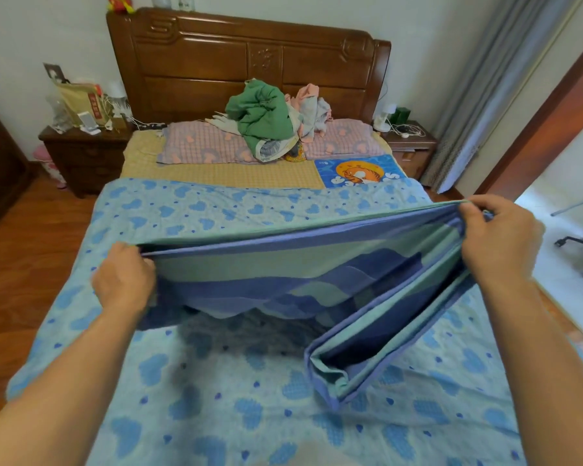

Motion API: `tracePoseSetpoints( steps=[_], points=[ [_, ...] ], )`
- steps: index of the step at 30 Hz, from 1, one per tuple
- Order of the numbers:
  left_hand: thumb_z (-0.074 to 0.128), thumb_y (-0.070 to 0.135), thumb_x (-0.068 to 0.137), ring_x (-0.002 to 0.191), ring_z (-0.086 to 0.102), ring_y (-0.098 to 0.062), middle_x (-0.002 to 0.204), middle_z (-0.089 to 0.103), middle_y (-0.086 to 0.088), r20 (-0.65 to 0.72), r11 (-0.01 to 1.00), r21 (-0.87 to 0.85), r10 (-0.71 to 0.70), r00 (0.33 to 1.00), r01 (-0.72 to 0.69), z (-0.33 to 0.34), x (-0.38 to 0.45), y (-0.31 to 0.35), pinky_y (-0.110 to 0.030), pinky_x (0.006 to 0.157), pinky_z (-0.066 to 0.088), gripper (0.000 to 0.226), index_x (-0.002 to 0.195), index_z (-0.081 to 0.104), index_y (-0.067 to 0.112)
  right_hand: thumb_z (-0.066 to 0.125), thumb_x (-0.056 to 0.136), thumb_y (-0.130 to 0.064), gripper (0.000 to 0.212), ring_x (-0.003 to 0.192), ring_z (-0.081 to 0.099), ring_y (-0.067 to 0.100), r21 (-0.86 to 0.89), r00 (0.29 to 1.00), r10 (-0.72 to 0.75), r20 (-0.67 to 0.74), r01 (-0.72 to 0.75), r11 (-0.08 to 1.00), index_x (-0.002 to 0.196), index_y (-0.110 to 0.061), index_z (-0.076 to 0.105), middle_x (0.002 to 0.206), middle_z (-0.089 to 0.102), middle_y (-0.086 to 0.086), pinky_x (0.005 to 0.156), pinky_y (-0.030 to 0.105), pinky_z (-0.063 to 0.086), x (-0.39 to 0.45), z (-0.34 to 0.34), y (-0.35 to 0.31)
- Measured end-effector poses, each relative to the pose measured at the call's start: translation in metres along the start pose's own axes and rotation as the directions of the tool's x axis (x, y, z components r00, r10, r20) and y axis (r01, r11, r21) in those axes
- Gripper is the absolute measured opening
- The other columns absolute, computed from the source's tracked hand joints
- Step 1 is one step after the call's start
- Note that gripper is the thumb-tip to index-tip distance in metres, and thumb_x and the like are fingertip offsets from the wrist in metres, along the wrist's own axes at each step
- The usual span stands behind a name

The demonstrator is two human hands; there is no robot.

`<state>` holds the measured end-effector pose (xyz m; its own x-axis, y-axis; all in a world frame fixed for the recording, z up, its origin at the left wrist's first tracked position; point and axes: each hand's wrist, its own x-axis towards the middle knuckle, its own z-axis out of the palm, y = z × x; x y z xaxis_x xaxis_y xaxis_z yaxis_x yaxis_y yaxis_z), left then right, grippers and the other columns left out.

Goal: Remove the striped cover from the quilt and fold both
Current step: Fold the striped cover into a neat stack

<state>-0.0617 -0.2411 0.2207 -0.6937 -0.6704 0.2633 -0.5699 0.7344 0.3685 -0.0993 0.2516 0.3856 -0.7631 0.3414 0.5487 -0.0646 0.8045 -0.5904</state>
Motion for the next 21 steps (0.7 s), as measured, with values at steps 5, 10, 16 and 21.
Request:
tracePoseSetpoints(
  steps=[5,10,16,21],
  points=[
    [0.068,0.009,0.079,0.072,0.062,-0.041,0.081,0.060,-0.014,0.086,0.890,0.179,0.411,0.907,-0.420,-0.010,0.005,-0.047,-0.043,0.056,0.047,0.002,0.079,0.067,0.008,0.057,0.094,-0.023,0.019,0.096,0.062,0.037,-0.148,0.995,-0.063,0.083,0.075,0.986,0.102,-0.017,0.073,0.103,0.071,0.013,0.082,0.040,0.047,-0.008,0.021,0.050],
    [0.081,0.005,0.066,0.058,0.064,-0.037,0.064,0.061,-0.013,0.402,0.799,0.305,0.385,0.831,-0.518,0.033,-0.078,-0.137,-0.042,0.051,0.049,0.012,0.069,0.070,0.009,0.055,0.090,-0.014,0.014,0.085,0.063,0.039,-0.541,0.882,0.138,0.451,0.147,0.828,0.078,-0.016,0.061,0.093,0.067,0.019,0.066,0.038,0.043,-0.068,0.031,0.149],
    [0.083,0.005,0.066,0.073,0.066,-0.035,0.081,0.066,-0.010,0.719,0.755,0.216,0.306,0.624,-0.619,0.081,-0.212,-0.194,-0.043,0.060,0.053,0.017,0.077,0.073,0.014,0.052,0.093,-0.025,0.016,0.097,0.066,0.027,-0.634,0.498,0.447,0.743,0.311,0.708,0.101,-0.025,0.067,0.107,0.070,0.006,0.075,0.032,0.045,-0.196,0.015,0.241],
    [0.053,0.018,0.096,0.135,0.038,-0.036,0.148,0.040,-0.014,0.788,0.921,0.349,-0.188,0.586,-0.174,0.095,-0.268,-0.241,-0.043,0.108,0.038,0.037,0.131,0.061,0.029,0.052,0.098,-0.029,0.028,0.113,0.061,0.026,-0.621,0.296,0.547,0.783,0.338,0.707,0.120,-0.019,0.068,0.124,0.065,0.011,0.093,0.032,0.046,-0.269,0.010,0.261]
  ],
)
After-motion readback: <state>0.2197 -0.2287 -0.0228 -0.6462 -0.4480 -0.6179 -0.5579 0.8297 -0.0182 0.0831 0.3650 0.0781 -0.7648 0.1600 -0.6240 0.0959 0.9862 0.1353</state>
